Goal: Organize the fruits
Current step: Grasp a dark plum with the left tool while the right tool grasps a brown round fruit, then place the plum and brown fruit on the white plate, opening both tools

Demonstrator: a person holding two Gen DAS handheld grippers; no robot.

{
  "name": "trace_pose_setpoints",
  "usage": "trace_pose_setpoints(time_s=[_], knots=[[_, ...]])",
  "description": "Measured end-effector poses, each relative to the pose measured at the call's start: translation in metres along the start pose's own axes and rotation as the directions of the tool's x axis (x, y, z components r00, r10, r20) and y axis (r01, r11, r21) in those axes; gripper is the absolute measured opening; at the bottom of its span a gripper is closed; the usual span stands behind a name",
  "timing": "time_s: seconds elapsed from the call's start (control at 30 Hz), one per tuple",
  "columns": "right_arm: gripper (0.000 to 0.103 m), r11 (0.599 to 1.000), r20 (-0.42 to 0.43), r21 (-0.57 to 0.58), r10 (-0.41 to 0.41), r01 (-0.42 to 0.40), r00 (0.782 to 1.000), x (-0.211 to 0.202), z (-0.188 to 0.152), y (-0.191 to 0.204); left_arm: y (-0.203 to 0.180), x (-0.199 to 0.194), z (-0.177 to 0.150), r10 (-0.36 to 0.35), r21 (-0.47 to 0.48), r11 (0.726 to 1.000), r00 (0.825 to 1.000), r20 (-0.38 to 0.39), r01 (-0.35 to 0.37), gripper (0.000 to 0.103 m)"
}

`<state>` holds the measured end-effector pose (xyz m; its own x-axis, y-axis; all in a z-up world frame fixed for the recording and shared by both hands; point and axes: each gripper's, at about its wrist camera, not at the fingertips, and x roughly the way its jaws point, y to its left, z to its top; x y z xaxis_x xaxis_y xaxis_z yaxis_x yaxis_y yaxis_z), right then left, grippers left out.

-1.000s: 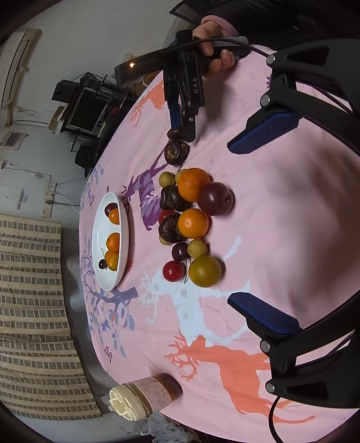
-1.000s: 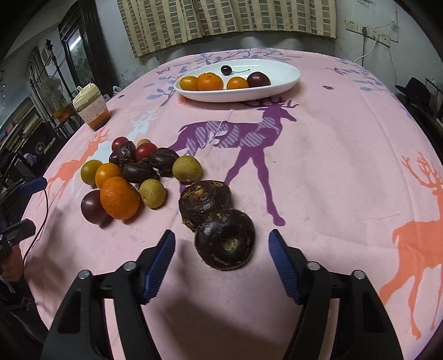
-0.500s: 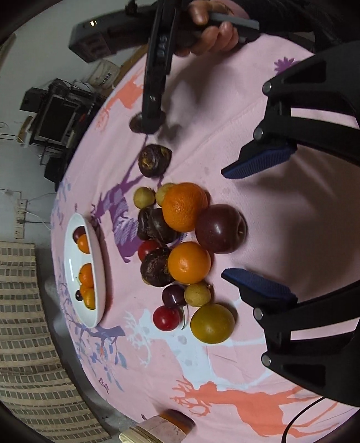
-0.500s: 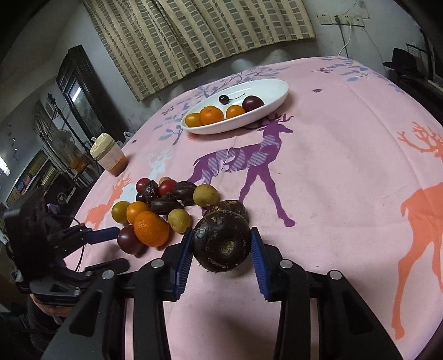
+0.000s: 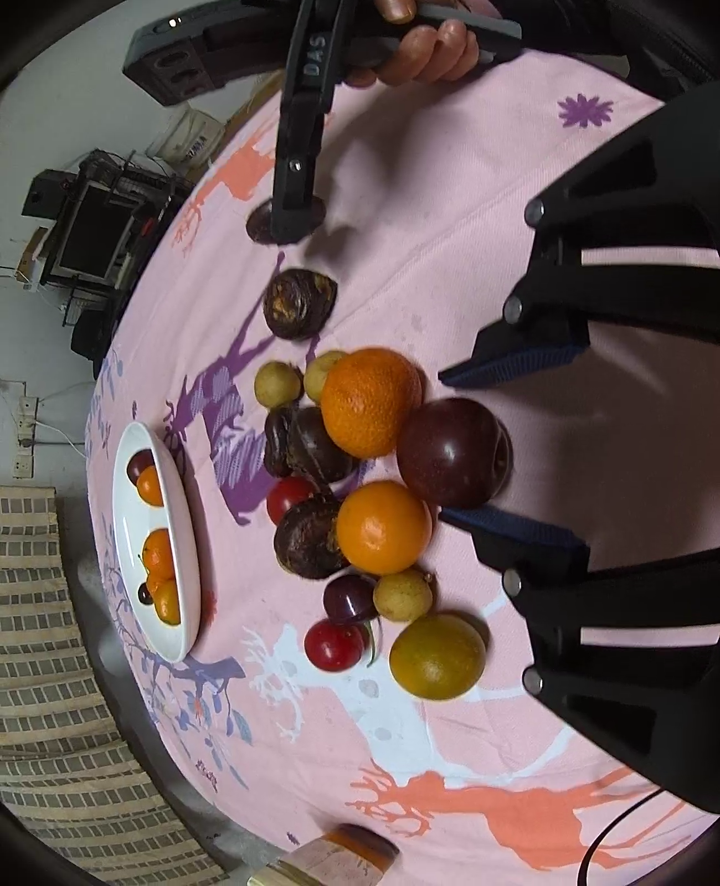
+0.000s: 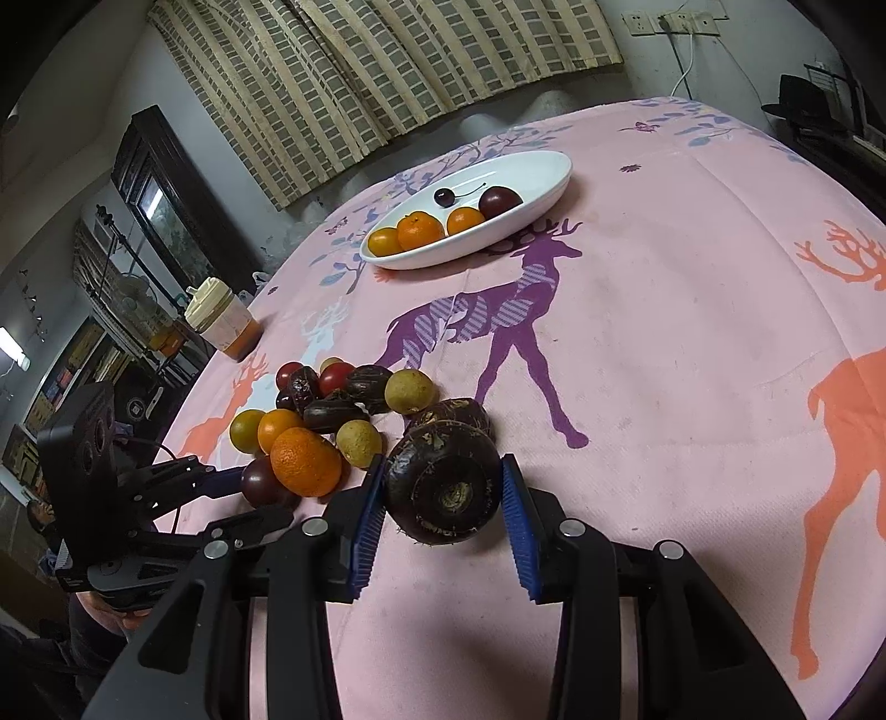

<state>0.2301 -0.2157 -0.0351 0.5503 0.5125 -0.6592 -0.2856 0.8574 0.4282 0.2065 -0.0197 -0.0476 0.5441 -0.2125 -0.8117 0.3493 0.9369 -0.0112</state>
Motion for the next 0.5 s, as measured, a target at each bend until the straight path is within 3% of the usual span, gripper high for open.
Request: trace_pose_setpoints(time_s=[0.17, 0.3, 0.37, 0.5], knots=[[0.041, 1.0, 0.024, -0.013, -0.002, 0.002, 1.0, -0.005, 0.0, 0.003, 0.007, -0.014, -0.002, -0.031, -0.028, 0.999, 0.999, 0.006, 0.031, 0.037], [0.041, 0.998, 0.019, 0.0, 0.069, -0.069, 0.997, -0.008, 0.013, 0.011, 0.022, -0.036, 0.017, -0.096, -0.043, 0.994, 0.995, 0.032, 0.098, 0.037], [0.041, 0.997, 0.062, -0.036, 0.075, -0.073, 0.995, -0.014, 0.035, 0.023, 0.032, -0.044, 0.042, -0.121, -0.041, 0.992, 0.991, 0.056, 0.123, 0.037], [0.041, 0.996, 0.169, -0.09, 0.024, -0.009, 0.985, -0.011, 0.09, 0.041, 0.05, -0.046, 0.113, -0.09, -0.028, 0.995, 0.985, 0.148, 0.095, 0.037]])
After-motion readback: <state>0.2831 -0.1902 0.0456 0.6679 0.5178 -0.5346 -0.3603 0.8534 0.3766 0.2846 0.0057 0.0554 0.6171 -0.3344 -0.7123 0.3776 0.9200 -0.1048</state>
